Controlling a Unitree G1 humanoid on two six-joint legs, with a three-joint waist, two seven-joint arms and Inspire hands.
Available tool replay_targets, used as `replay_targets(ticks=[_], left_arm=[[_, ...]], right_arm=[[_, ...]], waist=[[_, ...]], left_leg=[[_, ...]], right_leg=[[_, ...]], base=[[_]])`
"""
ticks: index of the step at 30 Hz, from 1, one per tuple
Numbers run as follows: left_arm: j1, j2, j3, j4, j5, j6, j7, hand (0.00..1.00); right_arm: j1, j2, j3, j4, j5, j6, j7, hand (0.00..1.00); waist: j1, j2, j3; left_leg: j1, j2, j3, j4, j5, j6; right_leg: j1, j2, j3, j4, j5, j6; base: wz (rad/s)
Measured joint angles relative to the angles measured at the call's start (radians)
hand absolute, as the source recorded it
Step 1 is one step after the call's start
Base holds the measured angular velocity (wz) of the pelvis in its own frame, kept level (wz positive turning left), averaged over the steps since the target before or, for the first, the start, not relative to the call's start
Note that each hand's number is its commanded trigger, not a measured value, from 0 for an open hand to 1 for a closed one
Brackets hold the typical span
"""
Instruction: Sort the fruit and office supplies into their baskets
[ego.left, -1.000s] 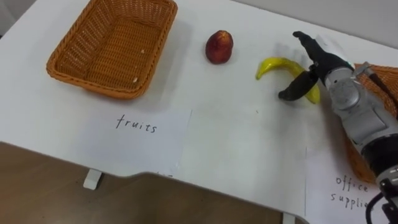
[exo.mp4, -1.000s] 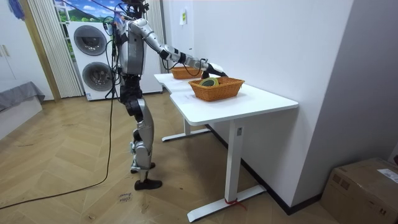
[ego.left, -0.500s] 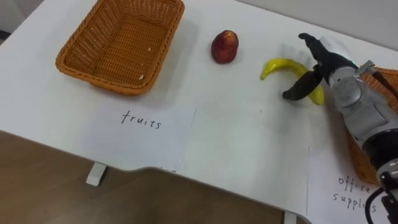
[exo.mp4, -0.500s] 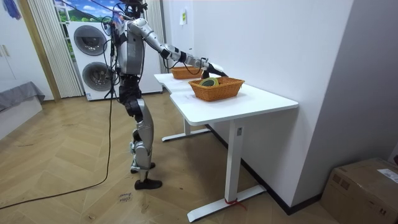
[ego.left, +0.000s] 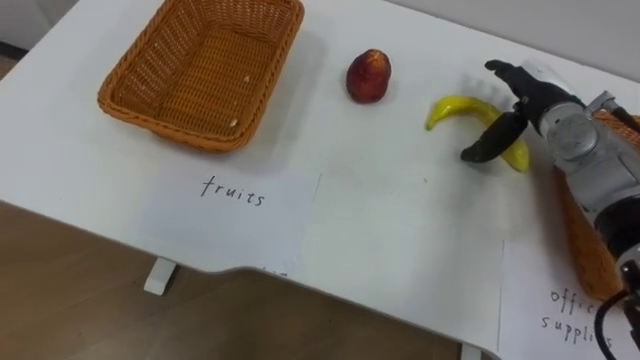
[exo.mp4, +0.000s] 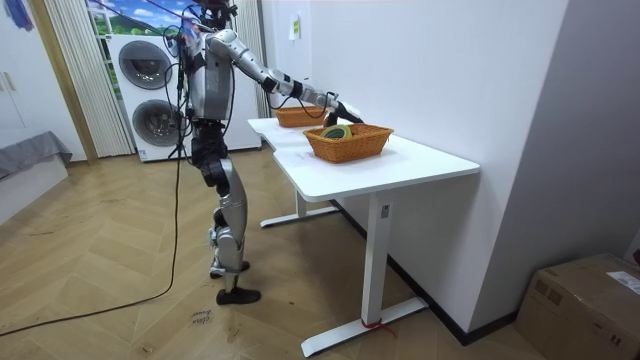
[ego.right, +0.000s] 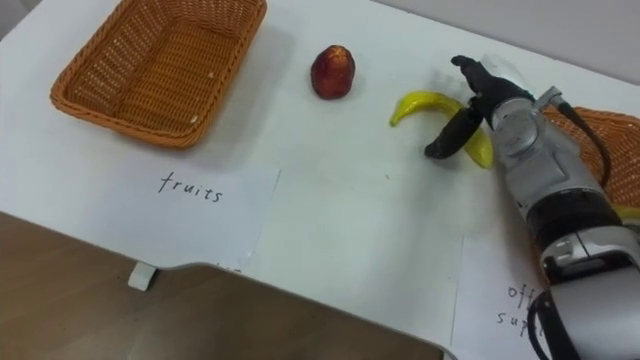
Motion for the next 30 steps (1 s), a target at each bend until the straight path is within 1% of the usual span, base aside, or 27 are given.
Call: replay_targets(ticks=[9,11,15,20,23,26,30], left_arm=[[-0.002,0.000,0.000,0.002,0.000,-0.001,0.000,0.00],[-0.003,0.000,0.000,0.002,0.000,-0.001,0.000,0.00],[-0.003,0.000,0.000,0.003,0.000,-0.002,-0.001,0.00],[-0.003,0.001,0.000,0.004,0.000,-0.003,-0.012,0.00],[-0.004,0.003,-0.003,0.004,0.000,-0.003,-0.017,0.00],[-0.015,0.005,-0.003,0.007,0.000,-0.004,-0.017,0.00],[-0.020,0.012,-0.017,0.007,0.000,-0.008,-0.017,0.00]], right_arm=[[0.000,-0.008,0.001,0.005,0.032,0.002,0.021,0.00],[0.000,-0.009,0.001,0.005,0.033,0.002,0.021,0.00],[-0.002,-0.011,0.001,0.005,0.033,0.001,0.028,0.00],[-0.003,-0.016,0.002,0.007,0.033,0.001,0.033,0.00],[-0.003,-0.024,0.018,0.007,0.039,-0.001,0.035,0.00],[-0.005,-0.033,0.032,0.017,0.076,-0.003,0.043,0.00],[-0.023,-0.048,0.092,0.028,0.107,-0.003,0.053,0.00]], waist=[[0.003,-0.001,0.0007],[0.003,-0.002,0.0021],[0.007,-0.011,0.0074],[0.016,-0.013,0.0086],[0.018,-0.014,0.0091],[0.021,-0.015,0.0097],[0.024,-0.018,0.0093]], left_leg=[[0.002,0.000,0.001,-0.002,0.000,0.000],[0.002,0.000,0.001,-0.002,0.000,0.000],[0.002,0.000,0.002,-0.002,0.000,0.000],[0.002,0.000,0.002,-0.002,0.000,0.000],[0.002,0.000,-0.001,-0.002,0.000,0.000],[0.000,0.002,-0.006,-0.007,0.001,-0.001],[0.001,0.005,-0.006,-0.006,0.001,-0.002]], right_leg=[[0.001,-0.001,0.000,0.001,0.000,0.000],[0.001,-0.001,0.001,0.001,0.000,0.000],[0.001,0.001,0.001,0.000,0.000,0.000],[0.001,0.000,0.001,0.000,0.000,0.000],[0.002,0.000,-0.002,0.000,0.000,0.000],[0.003,-0.001,-0.020,0.000,0.000,0.000],[0.003,-0.002,-0.027,0.000,0.000,-0.001]], base=[[0.00],[0.00],[0.00],[0.00],[0.01],[0.05],[0.00]])
